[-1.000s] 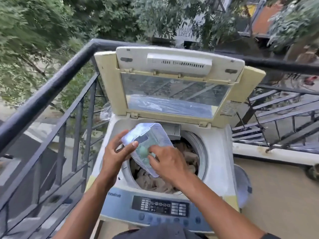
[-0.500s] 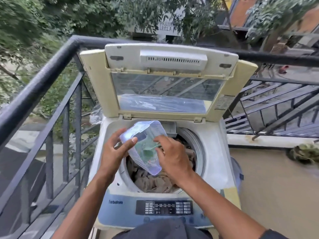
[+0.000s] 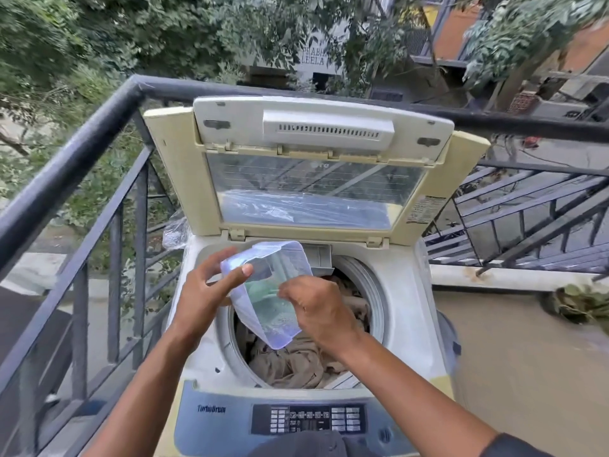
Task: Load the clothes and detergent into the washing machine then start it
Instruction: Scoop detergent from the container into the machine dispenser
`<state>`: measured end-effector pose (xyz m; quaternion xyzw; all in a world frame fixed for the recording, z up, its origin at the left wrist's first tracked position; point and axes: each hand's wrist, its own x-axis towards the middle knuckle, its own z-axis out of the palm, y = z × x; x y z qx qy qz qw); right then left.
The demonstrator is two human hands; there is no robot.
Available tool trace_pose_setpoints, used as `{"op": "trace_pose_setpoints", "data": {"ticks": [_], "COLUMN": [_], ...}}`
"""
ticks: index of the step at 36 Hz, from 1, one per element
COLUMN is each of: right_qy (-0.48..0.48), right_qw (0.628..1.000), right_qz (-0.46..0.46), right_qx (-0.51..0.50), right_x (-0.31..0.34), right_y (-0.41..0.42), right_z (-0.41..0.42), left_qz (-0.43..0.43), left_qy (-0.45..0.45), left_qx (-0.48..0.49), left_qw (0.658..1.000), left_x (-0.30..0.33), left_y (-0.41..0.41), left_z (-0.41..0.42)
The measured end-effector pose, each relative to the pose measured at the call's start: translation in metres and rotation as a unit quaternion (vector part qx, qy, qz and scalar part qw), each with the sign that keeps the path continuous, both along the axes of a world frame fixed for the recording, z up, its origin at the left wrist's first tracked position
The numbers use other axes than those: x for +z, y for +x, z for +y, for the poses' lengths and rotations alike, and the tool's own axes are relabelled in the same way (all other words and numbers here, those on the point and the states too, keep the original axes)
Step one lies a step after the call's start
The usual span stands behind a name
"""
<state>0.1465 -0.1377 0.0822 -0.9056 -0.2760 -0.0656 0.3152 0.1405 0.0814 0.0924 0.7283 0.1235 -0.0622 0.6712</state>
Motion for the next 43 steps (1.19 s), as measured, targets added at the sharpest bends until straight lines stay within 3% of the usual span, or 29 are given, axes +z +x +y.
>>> {"op": "trace_pose_setpoints", "data": {"ticks": [4, 11, 19, 34, 43], "right_qy": [-0.089, -0.098, -0.180, -0.106, -0.105], "right_qw": [0.996, 0.992, 0.978, 0.984, 0.986], "right_qz": [0.002, -0.066, -0.057, 0.080, 0.090], "right_qx": [0.013, -0.046, -0.093, -0.120, -0.092], "right_x": [-0.003, 0.011, 0.007, 0.009, 0.011], "right_y": [-0.004, -0.012, -0.017, -0.020, -0.026], "right_z": [-0.007, -0.004, 0.004, 0.017, 0.026], "left_qz": [0.006, 0.008, -0.008, -0.022, -0.023], "left_qy": [0.000, 0.012, 0.073, 0.105, 0.133], "left_qx": [0.005, 0.006, 0.018, 0.059, 0.033], "left_qw": [1.000, 1.000, 0.997, 0.993, 0.990], "left_x": [0.000, 0.002, 0.005, 0.007, 0.009], "left_y": [0.000, -0.001, -0.004, -0.005, -0.005], "left_z": [-0.001, -0.007, -0.011, -0.006, -0.012]}}
